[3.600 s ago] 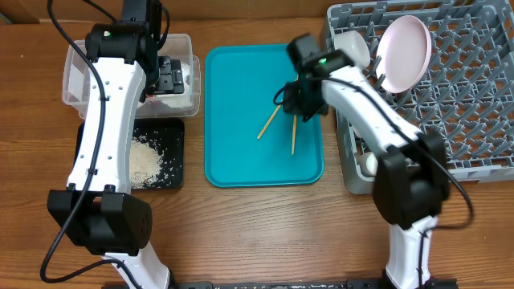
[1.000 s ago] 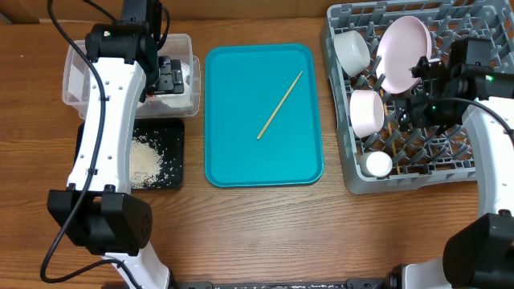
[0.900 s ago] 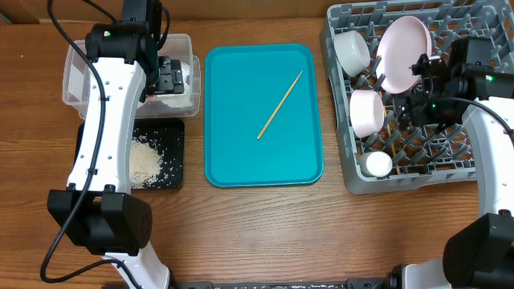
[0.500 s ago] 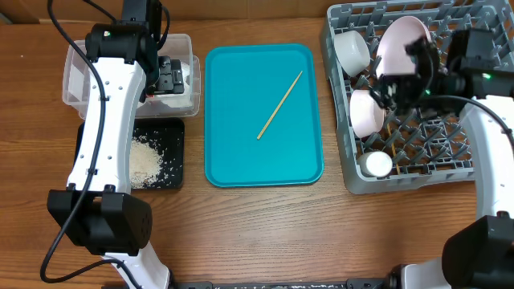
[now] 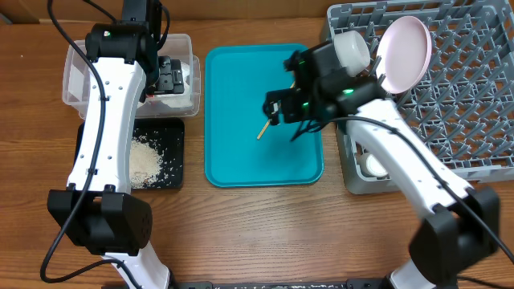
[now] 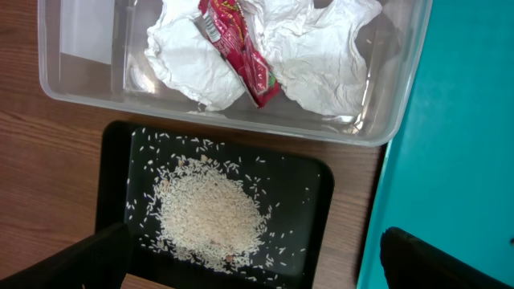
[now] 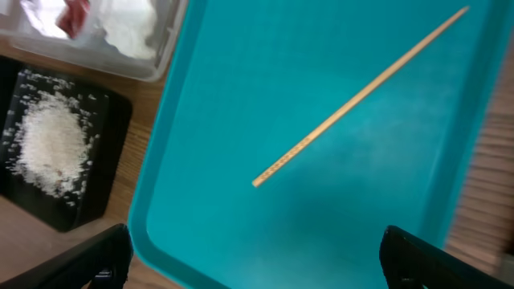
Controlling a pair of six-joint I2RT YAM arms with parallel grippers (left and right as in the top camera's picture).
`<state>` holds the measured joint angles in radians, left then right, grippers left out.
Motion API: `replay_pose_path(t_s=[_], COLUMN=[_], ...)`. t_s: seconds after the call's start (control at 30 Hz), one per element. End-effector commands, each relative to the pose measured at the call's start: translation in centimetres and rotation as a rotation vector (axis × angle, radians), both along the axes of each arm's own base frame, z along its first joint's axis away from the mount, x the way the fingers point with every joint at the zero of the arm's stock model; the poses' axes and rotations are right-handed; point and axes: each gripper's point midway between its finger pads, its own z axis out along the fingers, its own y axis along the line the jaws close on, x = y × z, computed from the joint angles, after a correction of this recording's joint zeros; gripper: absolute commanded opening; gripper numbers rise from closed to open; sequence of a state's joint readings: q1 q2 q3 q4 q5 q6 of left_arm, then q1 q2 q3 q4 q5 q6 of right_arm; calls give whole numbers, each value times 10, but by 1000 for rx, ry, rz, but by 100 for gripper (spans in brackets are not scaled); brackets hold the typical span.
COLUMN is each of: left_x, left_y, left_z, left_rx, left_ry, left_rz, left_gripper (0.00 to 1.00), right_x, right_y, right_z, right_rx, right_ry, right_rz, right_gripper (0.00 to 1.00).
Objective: Sort waste into correct bins and load items into the dishwasher
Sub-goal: 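Lower the right gripper over the last chopstick and grasp it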
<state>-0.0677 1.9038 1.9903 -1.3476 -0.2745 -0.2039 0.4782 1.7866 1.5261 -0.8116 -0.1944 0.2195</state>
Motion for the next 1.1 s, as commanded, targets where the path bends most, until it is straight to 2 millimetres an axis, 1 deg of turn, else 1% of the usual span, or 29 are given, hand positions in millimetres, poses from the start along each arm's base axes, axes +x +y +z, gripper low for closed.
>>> replay_pose_path(t_s=[0.0, 0.07, 0.13, 0.17, 0.2, 0.23, 0.27, 0.33, 0.37, 0.43, 0.5, 0.67, 0.73, 0.8, 0.87, 0.9, 1.0, 1.07], left_x=[-1, -1, -1, -1, -1, -1, -1, -1, -1, 0, -1, -1, -1, -1, -1, -1, 0, -1], left_y=[3, 3, 3, 3, 3, 3, 3, 3, 3, 3, 3, 3, 3, 3, 3, 3, 3, 3], left_z=[18, 18, 18, 18, 18, 18, 18, 18, 18, 18, 18, 18, 18, 18, 18, 18, 18, 18], left_rx=[8, 8, 8, 8, 8, 8, 8, 8, 8, 8, 8, 8, 8, 8, 8, 8, 8, 8], left_ry=[-48, -48, -48, -48, -48, -48, -48, -48, -48, -48, -48, -48, -48, -48, -48, -48, -48, -48], left_rz=[11, 11, 12, 11, 12, 11, 11, 11, 11, 11, 11, 11, 11, 11, 11, 11, 11, 11], left_gripper=[100, 100, 100, 100, 100, 100, 100, 100, 100, 100, 100, 100, 100, 100, 100, 100, 100, 100], right_x=[7, 2, 5, 10, 18, 26, 35, 45, 50, 56, 58, 56, 56, 57, 59, 59, 60, 58], right_y=[17, 39, 48, 51, 49, 42, 30, 11, 4, 0, 2, 5, 5, 5, 4, 4, 1, 0], right_z=[-6, -4, 0, 4, 5, 4, 1, -7, -11, -24, -41, -91, -105, -114, -116, -116, -122, -132], right_rx=[18, 84, 109, 121, 132, 136, 129, 103, 92, 79, 65, 5, -9, -17, -23, -22, -36, -59], right_ry=[3, 12, -16, -40, -45, -34, -20, -22, -28, -26, -3, 75, 91, 98, 93, 90, 89, 95], right_rz=[-30, 31, 42, 33, -30, -147, -298, -483, -553, -609, -613, -626, -630, -634, -638, -639, -662, -663], right_gripper=[100, 100, 100, 100, 100, 100, 100, 100, 99, 96, 91, 81, 73, 64, 53, 49, 41, 37])
